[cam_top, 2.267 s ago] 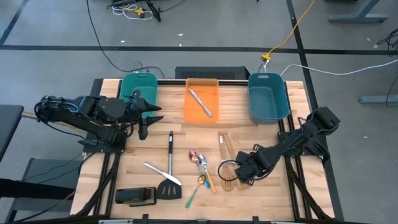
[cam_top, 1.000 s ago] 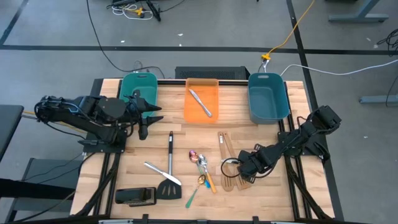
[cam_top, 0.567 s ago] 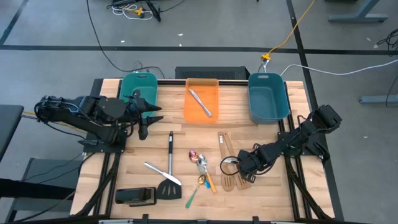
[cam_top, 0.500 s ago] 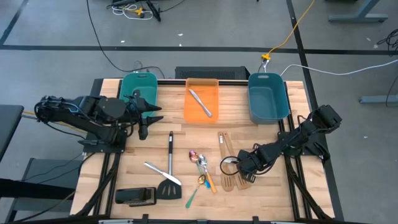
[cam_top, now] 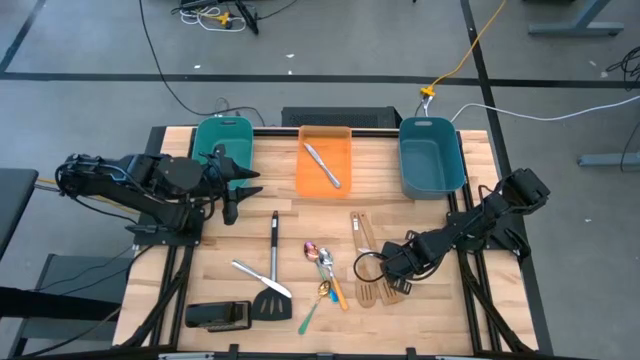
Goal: Pick & Place Kitchen Items
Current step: Put the yellow knife into the orange bin
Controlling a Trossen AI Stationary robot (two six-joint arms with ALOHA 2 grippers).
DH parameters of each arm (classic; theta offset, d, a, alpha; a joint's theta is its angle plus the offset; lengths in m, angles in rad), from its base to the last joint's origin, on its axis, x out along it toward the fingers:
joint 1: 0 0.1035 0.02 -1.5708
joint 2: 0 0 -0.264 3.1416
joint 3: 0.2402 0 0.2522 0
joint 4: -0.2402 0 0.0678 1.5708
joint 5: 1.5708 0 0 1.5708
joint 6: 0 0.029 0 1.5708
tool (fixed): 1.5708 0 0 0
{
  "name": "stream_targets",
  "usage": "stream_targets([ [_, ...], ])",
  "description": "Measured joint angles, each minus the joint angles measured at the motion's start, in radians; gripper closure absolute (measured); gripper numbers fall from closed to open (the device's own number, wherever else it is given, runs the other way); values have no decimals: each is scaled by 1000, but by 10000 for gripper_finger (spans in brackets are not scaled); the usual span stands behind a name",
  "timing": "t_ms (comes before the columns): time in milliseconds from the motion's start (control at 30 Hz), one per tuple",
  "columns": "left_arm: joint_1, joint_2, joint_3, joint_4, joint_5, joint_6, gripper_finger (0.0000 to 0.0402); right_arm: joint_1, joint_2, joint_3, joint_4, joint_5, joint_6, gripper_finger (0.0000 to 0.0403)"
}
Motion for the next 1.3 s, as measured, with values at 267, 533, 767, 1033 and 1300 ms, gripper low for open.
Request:
stream_targets([
  [267, 0, 0, 0, 0, 0, 0, 225, -2, -73, -7, -67, 72, 51, 344],
  [533, 0, 0, 0, 1, 0, 0, 225, -9, -105, -2, -88, 86, 104, 344],
  [767, 0, 0, 0, 0, 0, 0, 225, -34, -108, 52, -118, 84, 76, 344],
  [1033, 0, 0, 0, 1, 0, 0, 225, -79, -109, 155, -191, 141, 16, 344],
  [1300, 0, 0, 0, 0, 0, -1, 225, -143, -110, 254, -188, 193, -51, 344],
])
